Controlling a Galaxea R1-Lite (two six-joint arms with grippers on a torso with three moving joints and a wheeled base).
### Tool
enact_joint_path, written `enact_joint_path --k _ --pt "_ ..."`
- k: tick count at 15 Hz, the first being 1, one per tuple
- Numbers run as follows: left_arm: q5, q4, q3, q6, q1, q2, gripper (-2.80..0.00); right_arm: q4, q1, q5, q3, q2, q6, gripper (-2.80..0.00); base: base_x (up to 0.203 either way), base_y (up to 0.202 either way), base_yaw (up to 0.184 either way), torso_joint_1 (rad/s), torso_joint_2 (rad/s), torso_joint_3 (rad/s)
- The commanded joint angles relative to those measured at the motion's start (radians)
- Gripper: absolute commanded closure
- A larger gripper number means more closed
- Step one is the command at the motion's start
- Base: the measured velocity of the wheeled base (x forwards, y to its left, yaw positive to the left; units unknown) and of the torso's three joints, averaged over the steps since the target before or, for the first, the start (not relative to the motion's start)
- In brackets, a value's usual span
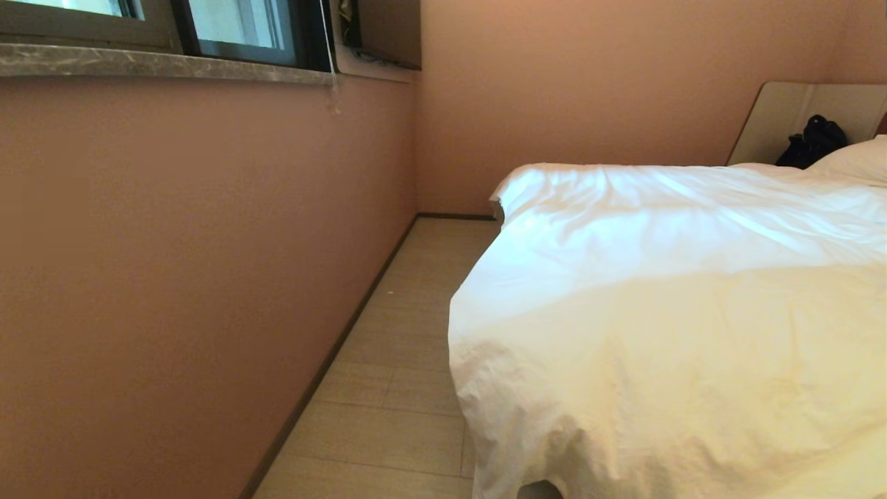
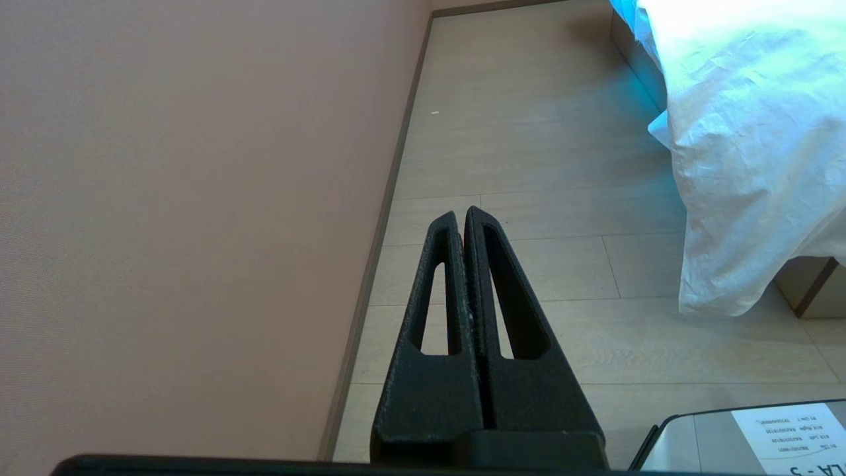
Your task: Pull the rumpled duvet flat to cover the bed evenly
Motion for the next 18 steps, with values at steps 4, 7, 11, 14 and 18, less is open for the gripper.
enact_joint_path --k 4,7,11,14,18 --pt "0.000 0.001 0.000 0.001 0.001 0.000 0.00 0.000 0.000 0.000 0.000 0.000 0.000 0.00 0.000 0.000 0.000 0.000 0.00 0.000" --pt "0.000 0.001 0.000 0.001 0.001 0.000 0.00 0.000 0.000 0.000 0.000 0.000 0.000 0.00 0.000 0.000 0.000 0.000 0.00 0.000" --pt "0.000 0.001 0.000 0.001 0.001 0.000 0.00 0.000 0.000 0.000 0.000 0.000 0.000 0.00 0.000 0.000 0.000 0.000 0.00 0.000" --pt "0.000 0.001 0.000 0.001 0.000 0.000 0.00 -0.001 0.000 0.000 0.000 0.000 0.000 0.00 0.000 0.000 0.000 0.000 0.00 0.000" --pt "0.000 0.001 0.000 0.001 0.001 0.000 0.00 0.000 0.000 0.000 0.000 0.000 0.001 0.00 0.000 0.000 0.000 0.000 0.00 0.000"
